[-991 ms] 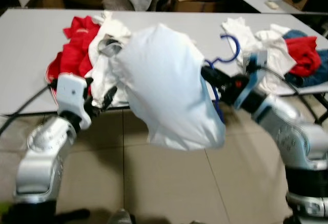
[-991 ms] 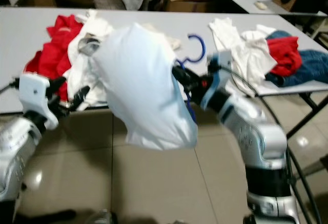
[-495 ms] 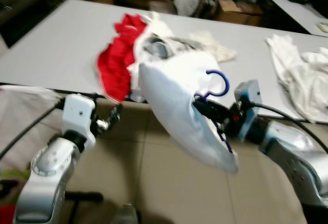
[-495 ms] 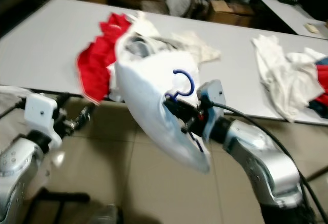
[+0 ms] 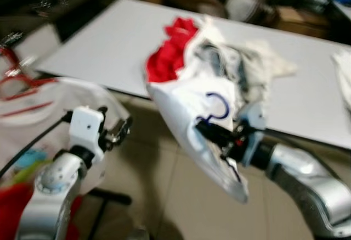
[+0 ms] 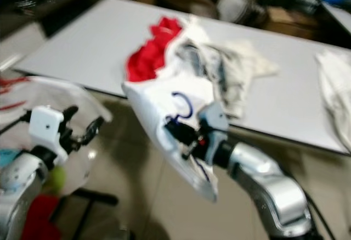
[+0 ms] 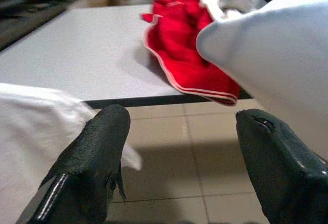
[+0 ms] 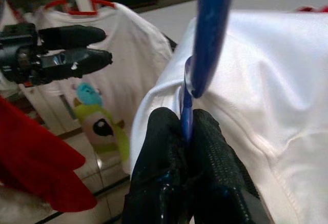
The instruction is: Hang hanger
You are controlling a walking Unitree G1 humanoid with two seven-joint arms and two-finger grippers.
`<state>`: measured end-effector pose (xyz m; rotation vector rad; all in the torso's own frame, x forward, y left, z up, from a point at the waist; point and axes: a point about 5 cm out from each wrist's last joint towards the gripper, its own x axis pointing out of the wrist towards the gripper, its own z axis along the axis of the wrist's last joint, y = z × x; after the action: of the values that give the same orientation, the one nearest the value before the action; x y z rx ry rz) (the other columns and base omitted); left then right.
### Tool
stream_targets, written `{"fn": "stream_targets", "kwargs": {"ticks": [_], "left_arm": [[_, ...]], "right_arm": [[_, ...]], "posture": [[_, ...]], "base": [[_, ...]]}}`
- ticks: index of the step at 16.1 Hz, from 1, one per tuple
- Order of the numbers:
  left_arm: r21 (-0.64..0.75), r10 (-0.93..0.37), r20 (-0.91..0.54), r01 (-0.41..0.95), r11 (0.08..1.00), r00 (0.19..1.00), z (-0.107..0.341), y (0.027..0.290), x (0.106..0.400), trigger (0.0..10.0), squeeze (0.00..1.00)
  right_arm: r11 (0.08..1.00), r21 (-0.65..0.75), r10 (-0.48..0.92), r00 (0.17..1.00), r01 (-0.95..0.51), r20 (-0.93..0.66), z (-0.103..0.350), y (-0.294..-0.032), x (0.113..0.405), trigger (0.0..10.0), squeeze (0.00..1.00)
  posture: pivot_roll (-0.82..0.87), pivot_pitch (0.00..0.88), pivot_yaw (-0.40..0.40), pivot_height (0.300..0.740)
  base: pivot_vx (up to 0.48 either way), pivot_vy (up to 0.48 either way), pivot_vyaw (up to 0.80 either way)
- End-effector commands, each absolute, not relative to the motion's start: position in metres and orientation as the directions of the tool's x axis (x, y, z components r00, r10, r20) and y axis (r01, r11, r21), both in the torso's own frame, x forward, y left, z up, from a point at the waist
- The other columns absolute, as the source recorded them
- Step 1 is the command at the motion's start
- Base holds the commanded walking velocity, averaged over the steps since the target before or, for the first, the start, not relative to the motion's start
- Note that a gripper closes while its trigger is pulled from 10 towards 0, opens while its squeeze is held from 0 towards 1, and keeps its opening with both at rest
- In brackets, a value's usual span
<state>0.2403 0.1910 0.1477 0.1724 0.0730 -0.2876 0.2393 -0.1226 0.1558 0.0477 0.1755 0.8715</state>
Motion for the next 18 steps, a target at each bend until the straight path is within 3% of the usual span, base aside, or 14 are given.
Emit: {"fn": "stream_targets", "kwargs": {"ticks": [1, 13, 18], "left_arm": [[0.149, -0.272, -0.118, 0.288, 0.946, 0.955, 0.142, 0.188, 0.239, 10.0, 0.00], [0.213, -0.313, -0.113, 0.331, 0.919, 0.943, 0.144, 0.179, 0.239, 10.0, 0.00], [0.219, -0.320, -0.118, 0.338, 0.915, 0.940, 0.143, 0.179, 0.238, 10.0, 0.00]], "right_arm": [[0.670, 0.101, 0.741, 0.654, -0.735, -0.151, 0.151, -0.125, 0.240, 10.0, 0.00], [0.684, 0.130, 0.727, 0.655, -0.718, -0.207, 0.107, -0.115, 0.249, 10.0, 0.00], [0.674, 0.130, 0.734, 0.642, -0.727, -0.221, 0.090, -0.132, 0.249, 10.0, 0.00]], "posture": [[-0.03, 0.051, -0.064, 0.740], [-0.01, 0.031, -0.046, 0.740], [-0.01, 0.024, -0.048, 0.740]], "base": [[0.000, 0.000, 0.80], [0.000, -0.432, 0.80], [0.000, 0.000, 0.80]]}}
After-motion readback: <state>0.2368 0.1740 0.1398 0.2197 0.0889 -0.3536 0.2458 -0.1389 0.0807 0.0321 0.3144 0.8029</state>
